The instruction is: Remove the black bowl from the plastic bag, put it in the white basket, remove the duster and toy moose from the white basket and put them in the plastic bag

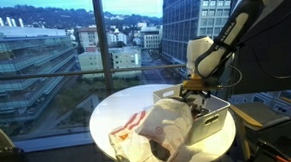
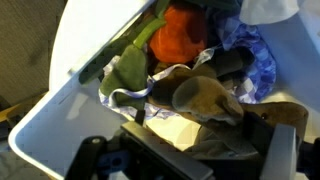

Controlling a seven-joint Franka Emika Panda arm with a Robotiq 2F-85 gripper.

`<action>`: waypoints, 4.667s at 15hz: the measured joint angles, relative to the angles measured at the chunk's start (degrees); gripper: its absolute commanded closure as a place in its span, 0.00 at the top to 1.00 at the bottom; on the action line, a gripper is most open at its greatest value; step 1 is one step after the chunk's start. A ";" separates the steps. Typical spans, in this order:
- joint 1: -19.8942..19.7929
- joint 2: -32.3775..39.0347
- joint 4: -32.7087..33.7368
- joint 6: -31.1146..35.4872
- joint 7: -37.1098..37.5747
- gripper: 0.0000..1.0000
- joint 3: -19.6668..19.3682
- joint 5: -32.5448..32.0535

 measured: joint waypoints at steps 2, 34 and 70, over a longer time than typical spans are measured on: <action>-0.26 1.77 0.14 2.50 -1.72 0.83 0.00 1.28; 4.26 -15.97 1.56 3.54 15.83 0.02 -6.97 -18.89; -6.90 -13.90 -7.13 81.55 36.78 0.02 -4.85 -51.48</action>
